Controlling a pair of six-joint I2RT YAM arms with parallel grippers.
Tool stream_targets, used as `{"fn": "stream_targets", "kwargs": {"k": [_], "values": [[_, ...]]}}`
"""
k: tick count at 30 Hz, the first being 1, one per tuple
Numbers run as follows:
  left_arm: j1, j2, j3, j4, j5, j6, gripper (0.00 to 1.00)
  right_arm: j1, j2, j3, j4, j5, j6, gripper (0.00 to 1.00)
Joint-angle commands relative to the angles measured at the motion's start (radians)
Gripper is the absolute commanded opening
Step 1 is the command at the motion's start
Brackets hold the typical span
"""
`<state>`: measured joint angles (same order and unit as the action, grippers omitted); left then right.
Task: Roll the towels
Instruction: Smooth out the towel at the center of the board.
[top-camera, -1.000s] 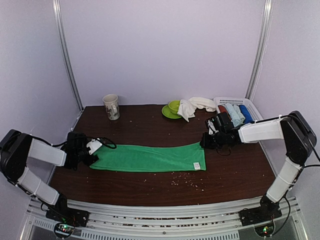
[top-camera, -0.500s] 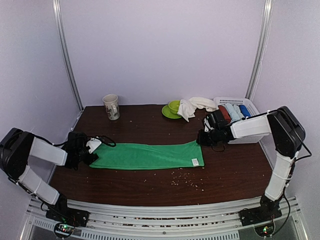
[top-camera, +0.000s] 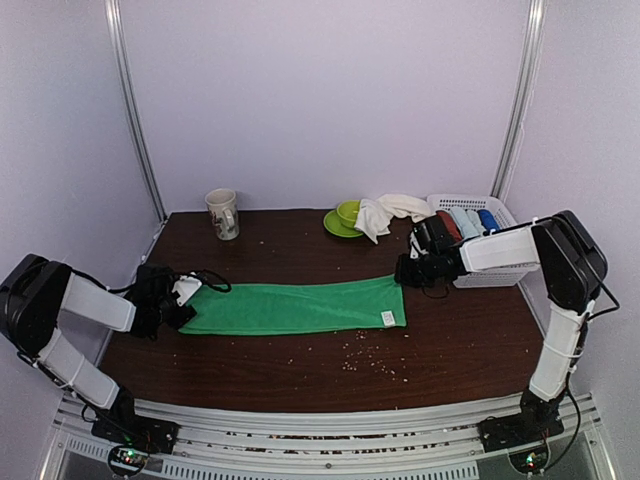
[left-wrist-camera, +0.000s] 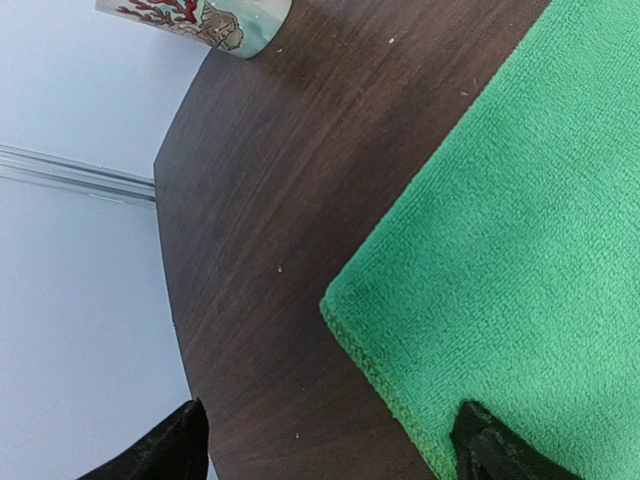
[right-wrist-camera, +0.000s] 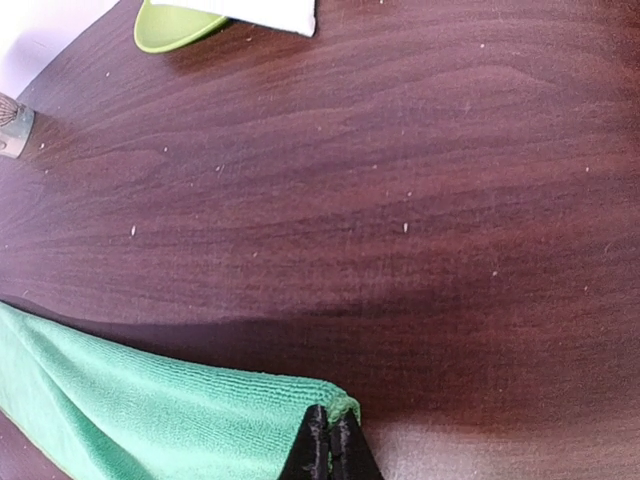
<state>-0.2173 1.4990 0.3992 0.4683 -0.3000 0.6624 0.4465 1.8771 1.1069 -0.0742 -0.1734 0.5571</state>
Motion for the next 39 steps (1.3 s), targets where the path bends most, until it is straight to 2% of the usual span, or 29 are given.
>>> {"fn": "stream_targets", "kwargs": {"k": [1,16,21,27,31,36,39], "values": [[0.005,0.013,-0.033,-0.074,-0.030,0.008,0.88,-0.011,0.024,0.041,-0.021,0.075,0.005,0.01],[0.005,0.024,-0.038,-0.065,-0.039,0.014,0.88,-0.011,0.086,0.109,-0.058,0.175,0.023,0.01],[0.005,0.015,-0.033,-0.078,-0.027,0.013,0.88,-0.009,0.110,0.154,-0.081,0.168,0.003,0.13],[0.005,0.005,-0.021,-0.103,-0.012,-0.001,0.89,-0.005,0.031,0.128,-0.088,0.109,-0.017,0.44],[0.005,0.002,-0.013,-0.117,-0.003,-0.010,0.89,-0.002,-0.093,0.022,-0.058,0.049,-0.011,0.50],[0.004,-0.016,-0.003,-0.138,0.009,-0.017,0.90,0.001,-0.235,-0.185,0.035,-0.023,0.030,0.58],[0.005,-0.024,0.007,-0.154,0.017,-0.025,0.90,0.008,-0.304,-0.301,0.100,-0.047,0.068,0.60]]}}
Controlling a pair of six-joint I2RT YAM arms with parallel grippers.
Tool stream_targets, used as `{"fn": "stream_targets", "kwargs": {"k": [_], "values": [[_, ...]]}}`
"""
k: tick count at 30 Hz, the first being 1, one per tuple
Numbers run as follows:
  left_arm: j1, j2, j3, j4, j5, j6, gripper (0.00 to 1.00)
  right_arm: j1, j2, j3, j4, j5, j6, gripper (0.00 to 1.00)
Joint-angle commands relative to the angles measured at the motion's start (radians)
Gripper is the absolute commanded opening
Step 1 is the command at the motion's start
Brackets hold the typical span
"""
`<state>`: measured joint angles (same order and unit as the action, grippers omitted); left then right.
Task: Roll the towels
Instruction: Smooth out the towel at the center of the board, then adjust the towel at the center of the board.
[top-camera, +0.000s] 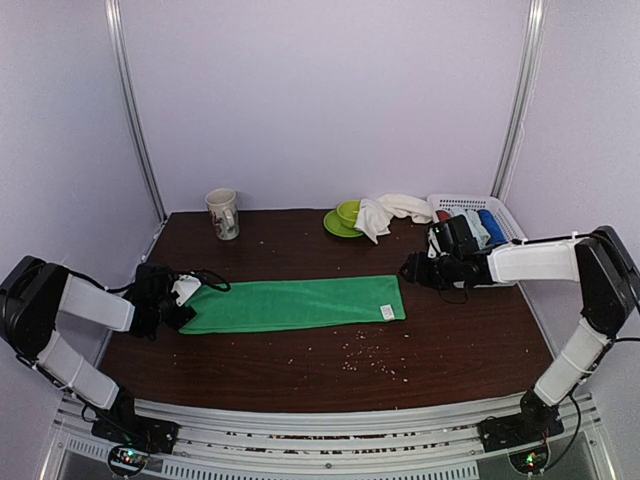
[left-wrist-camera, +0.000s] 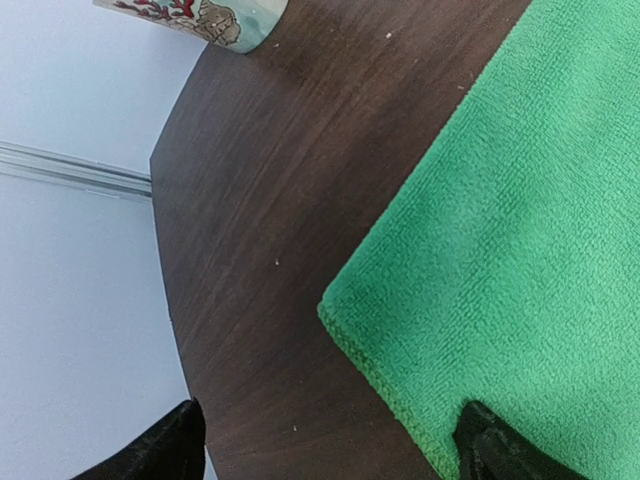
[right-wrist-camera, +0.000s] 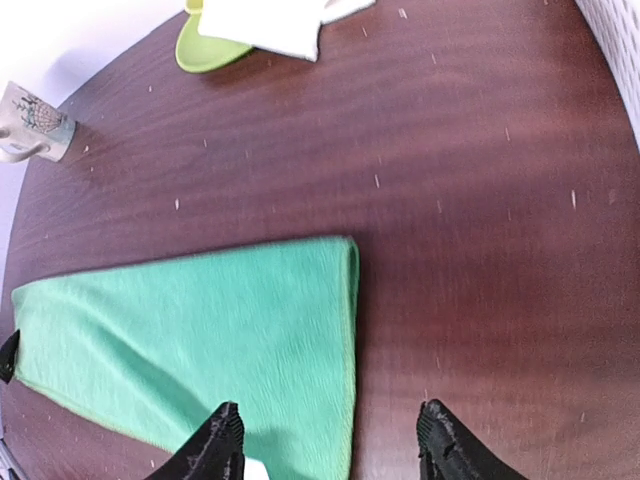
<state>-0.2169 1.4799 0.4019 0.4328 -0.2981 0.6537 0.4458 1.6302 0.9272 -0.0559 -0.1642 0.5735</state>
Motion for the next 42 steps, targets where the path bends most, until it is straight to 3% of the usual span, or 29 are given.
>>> {"fn": "stream_targets", "kwargs": {"k": [1,13,28,42], "values": [[0.004,-0.007,0.007,-0.122,0.018,-0.017,0.90,0.010,-0.074,-0.152,0.100,-0.060,0.065,0.60],[0.004,-0.019,0.015,-0.138,0.027,-0.026,0.90,0.067,-0.076,-0.329,0.318,-0.136,0.216,0.53],[0.004,-0.011,0.012,-0.128,0.031,-0.027,0.90,0.093,0.051,-0.332,0.530,-0.202,0.337,0.53],[0.003,-0.003,0.009,-0.123,0.041,-0.032,0.90,0.094,0.026,-0.291,0.479,-0.175,0.334,0.18]]}}
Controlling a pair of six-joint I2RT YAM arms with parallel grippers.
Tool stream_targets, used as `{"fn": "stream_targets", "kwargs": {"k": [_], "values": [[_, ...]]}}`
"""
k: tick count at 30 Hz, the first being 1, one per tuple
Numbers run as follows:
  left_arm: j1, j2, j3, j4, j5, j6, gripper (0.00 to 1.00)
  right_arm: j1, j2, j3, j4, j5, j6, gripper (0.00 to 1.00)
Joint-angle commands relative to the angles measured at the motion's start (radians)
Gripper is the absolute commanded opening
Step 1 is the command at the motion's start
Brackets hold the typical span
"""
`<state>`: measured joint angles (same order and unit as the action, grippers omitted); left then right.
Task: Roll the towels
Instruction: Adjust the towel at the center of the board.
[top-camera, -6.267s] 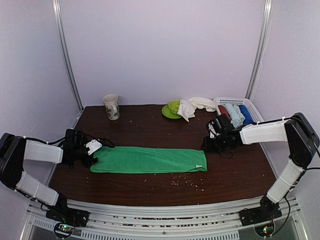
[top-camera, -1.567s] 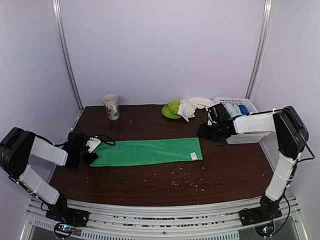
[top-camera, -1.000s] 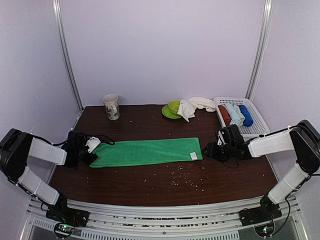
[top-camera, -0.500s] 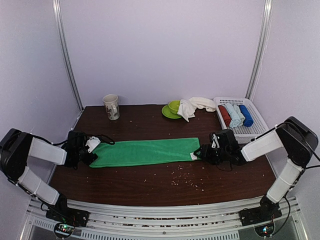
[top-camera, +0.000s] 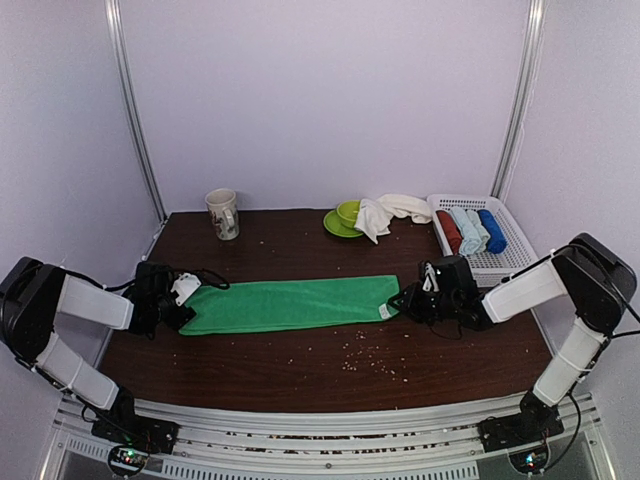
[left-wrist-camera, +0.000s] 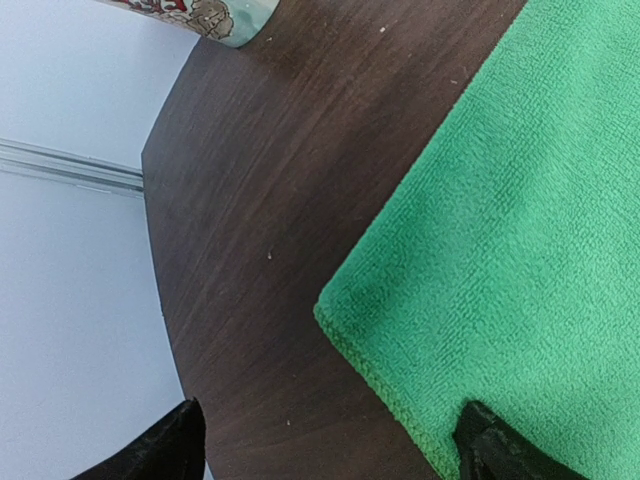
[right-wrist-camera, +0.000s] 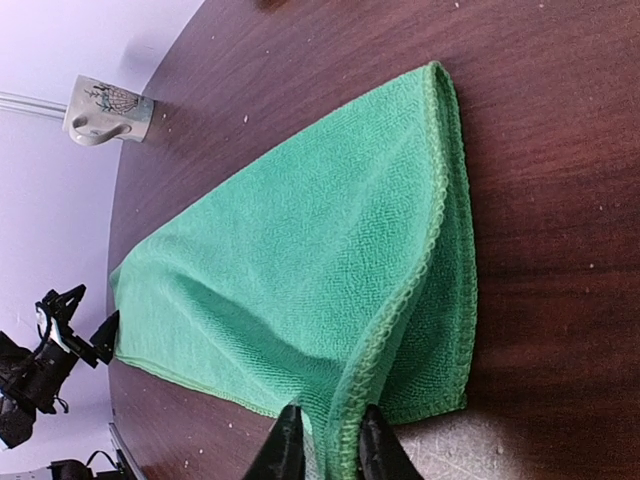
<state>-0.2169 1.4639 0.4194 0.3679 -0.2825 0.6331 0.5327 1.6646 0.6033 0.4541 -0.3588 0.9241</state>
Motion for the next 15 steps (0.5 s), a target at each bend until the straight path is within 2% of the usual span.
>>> {"fn": "stream_targets", "kwargs": {"k": [1,8,15], "values": [[0.002,0.013,-0.008,-0.058,0.025,-0.012,0.90,0.007,0.003,0.036,-0.030,0.020,-0.019,0.17],[0.003,0.006,-0.010,-0.060,0.022,-0.007,0.90,0.007,0.074,0.037,-0.012,0.033,-0.017,0.14],[0.003,0.000,-0.018,-0.063,0.023,0.005,0.90,0.007,0.019,0.017,-0.090,0.105,-0.046,0.10]]}}
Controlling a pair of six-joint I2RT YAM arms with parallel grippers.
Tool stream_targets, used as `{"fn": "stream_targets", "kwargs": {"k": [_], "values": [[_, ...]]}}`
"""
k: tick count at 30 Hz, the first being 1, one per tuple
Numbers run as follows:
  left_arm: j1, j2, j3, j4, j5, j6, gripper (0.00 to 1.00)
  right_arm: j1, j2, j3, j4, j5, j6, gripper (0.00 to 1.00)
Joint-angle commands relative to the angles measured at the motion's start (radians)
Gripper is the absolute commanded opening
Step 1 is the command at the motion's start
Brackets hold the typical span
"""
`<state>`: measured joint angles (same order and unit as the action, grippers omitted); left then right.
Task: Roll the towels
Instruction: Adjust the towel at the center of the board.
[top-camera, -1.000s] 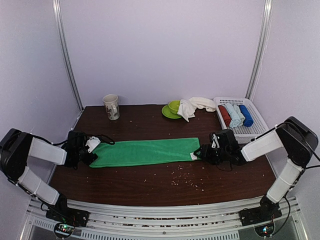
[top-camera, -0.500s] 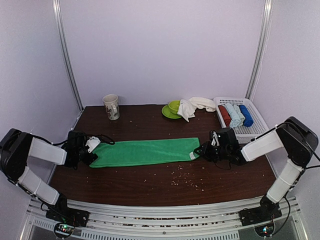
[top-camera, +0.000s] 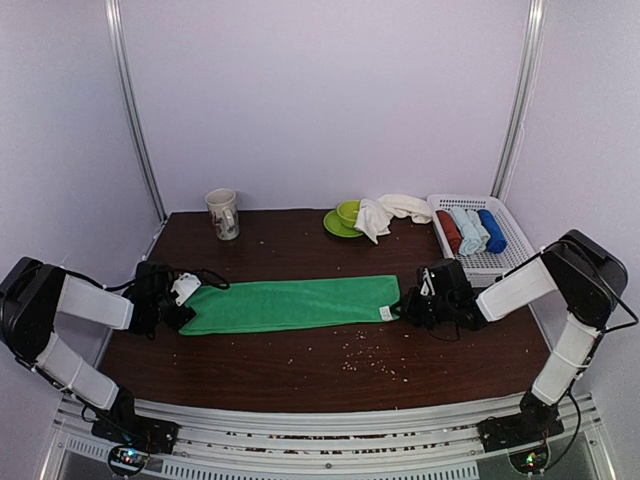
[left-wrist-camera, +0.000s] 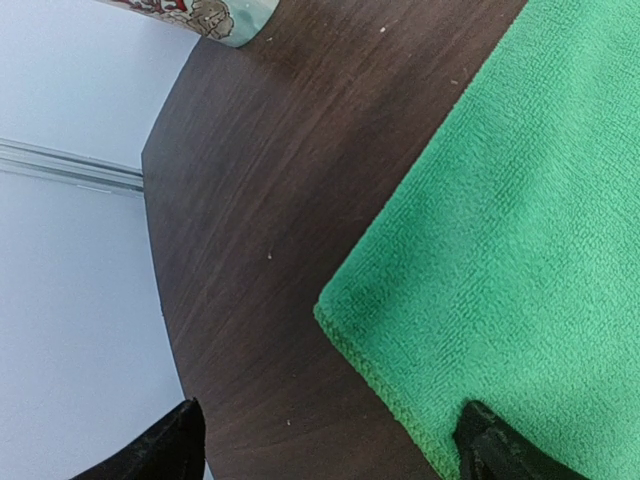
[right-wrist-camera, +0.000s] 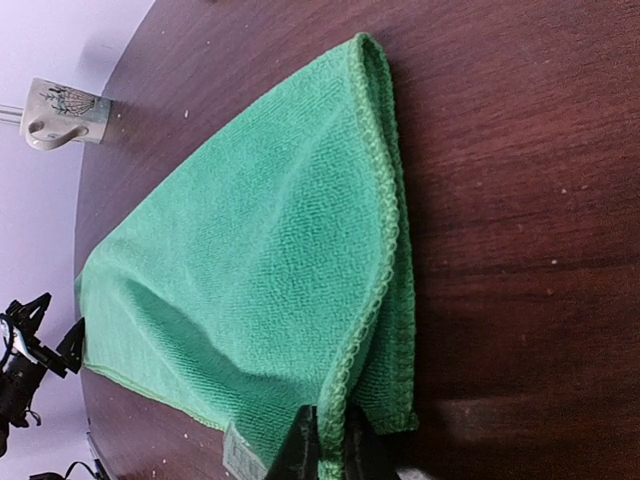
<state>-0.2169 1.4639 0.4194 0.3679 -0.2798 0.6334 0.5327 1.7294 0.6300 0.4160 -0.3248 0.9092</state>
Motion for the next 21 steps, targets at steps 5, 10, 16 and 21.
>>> {"fn": "stream_targets", "kwargs": {"k": [5,10,16,21], "values": [[0.002,-0.014,-0.022,-0.069,0.020,0.033,0.91,0.006,-0.087,0.000,-0.124,0.125,-0.064,0.10],[0.004,-0.043,-0.010,-0.102,0.037,0.064,0.93,0.005,-0.097,0.023,-0.187,0.146,-0.092,0.09],[0.005,-0.060,0.003,-0.137,0.053,0.107,0.95,0.005,-0.100,0.040,-0.249,0.187,-0.127,0.09],[0.014,-0.036,0.019,-0.129,0.019,0.117,0.95,0.004,-0.107,0.049,-0.277,0.221,-0.140,0.09]]}}
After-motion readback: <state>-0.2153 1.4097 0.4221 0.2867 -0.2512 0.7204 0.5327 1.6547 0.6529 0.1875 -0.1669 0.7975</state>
